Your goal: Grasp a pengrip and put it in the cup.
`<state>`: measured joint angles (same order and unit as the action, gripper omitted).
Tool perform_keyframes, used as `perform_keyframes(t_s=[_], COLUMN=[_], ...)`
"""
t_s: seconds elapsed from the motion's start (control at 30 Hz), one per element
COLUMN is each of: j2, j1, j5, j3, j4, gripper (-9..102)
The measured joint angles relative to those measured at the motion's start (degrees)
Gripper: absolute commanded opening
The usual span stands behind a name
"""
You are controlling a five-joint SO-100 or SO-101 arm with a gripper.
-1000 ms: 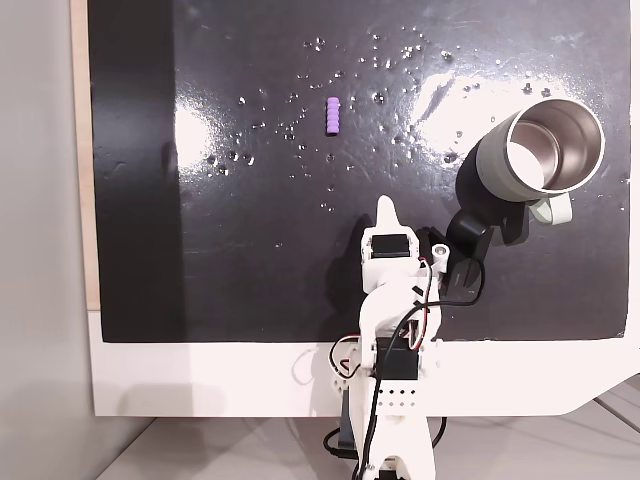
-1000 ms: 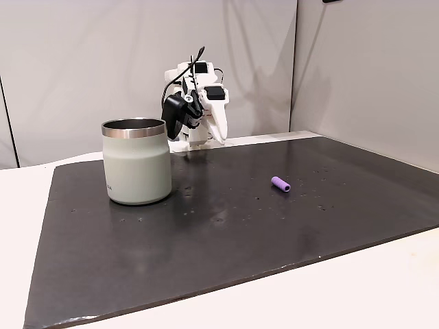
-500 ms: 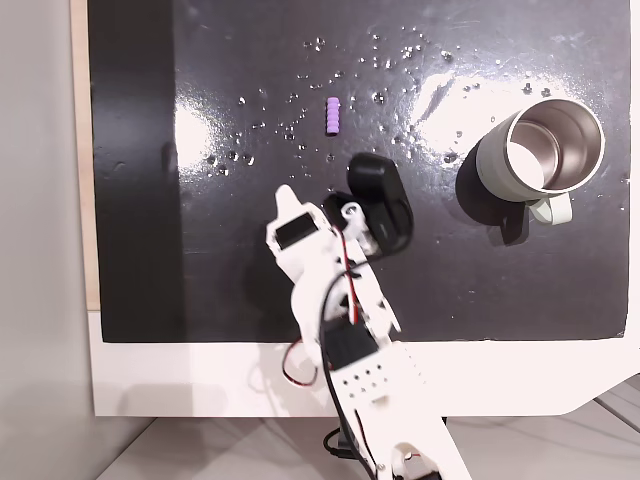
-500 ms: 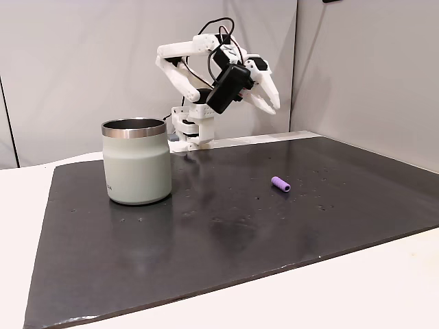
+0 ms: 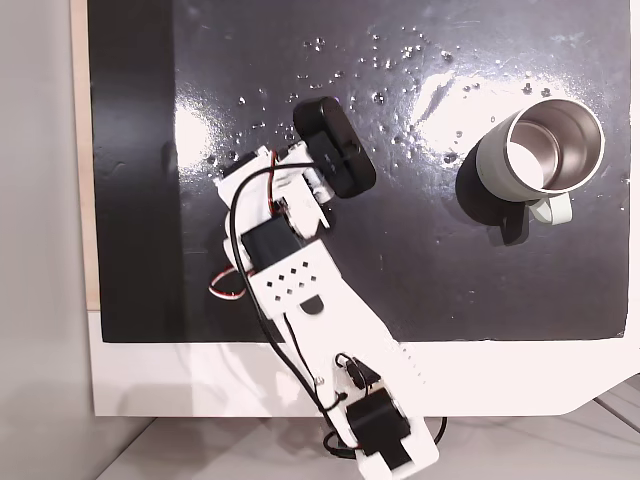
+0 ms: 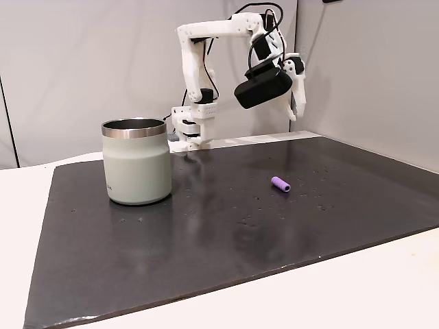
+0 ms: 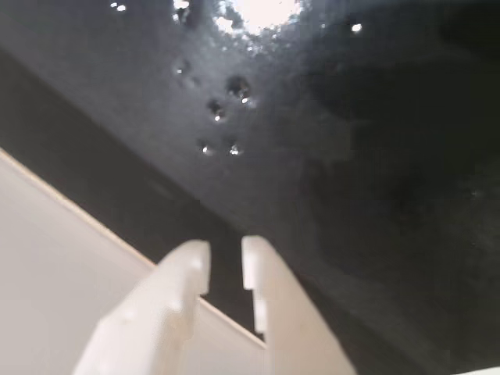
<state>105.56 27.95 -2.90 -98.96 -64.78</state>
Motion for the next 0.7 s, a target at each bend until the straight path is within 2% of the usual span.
perform_keyframes(t_s=[0.17,0.4,0.7], j2=[-11.9,-35.9,-53.6], j1=[-2.0,-5.8,-11.2], j5=[-0.8,-1.2,-9.4], j3=[15.2,46.4,71.5], j4=[-9.0,-28.4,-37.1], gripper=[0,0,1])
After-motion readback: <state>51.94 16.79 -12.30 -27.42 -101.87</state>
